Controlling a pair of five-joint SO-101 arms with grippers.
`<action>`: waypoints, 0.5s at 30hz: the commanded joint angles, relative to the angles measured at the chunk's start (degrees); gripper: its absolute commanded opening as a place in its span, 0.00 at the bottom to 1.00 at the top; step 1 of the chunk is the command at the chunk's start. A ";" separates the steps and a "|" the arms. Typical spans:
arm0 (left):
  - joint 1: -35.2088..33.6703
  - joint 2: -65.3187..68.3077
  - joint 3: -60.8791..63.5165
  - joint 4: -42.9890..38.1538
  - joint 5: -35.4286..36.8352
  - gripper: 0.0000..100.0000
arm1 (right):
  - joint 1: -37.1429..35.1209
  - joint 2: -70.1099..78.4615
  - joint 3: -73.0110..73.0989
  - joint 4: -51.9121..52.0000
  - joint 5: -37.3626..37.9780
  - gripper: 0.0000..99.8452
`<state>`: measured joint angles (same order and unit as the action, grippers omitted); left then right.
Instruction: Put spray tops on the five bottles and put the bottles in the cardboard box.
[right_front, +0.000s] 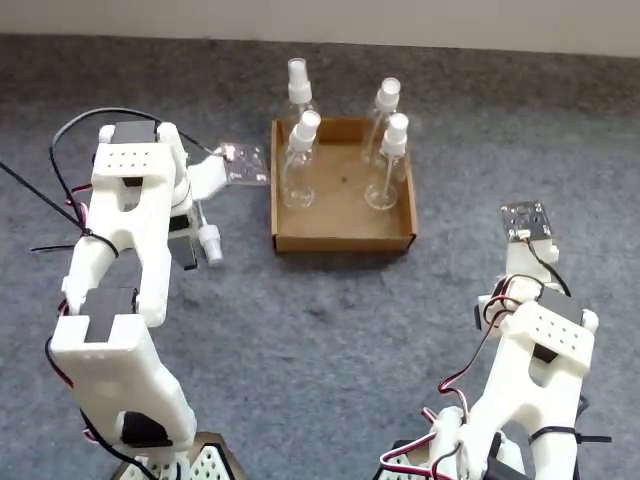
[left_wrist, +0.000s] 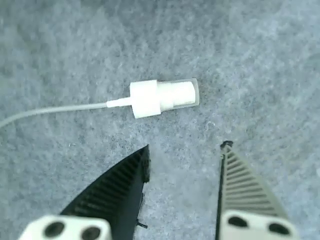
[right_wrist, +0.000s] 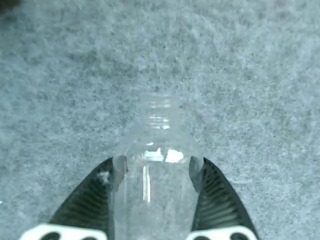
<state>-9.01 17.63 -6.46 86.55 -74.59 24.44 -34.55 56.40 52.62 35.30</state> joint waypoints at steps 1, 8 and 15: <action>1.98 -0.31 -2.15 0.79 -13.19 0.23 | -0.66 -0.40 -1.71 -0.40 0.44 0.00; 4.97 -0.22 3.82 -9.76 -18.90 0.23 | -0.66 -0.40 -1.71 -0.40 0.35 0.00; 7.52 -0.31 10.33 -23.65 -18.99 0.23 | -0.66 -0.40 -1.71 -0.40 0.35 0.00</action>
<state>-3.56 17.71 2.77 68.97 -79.08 24.44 -34.55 56.40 52.62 35.30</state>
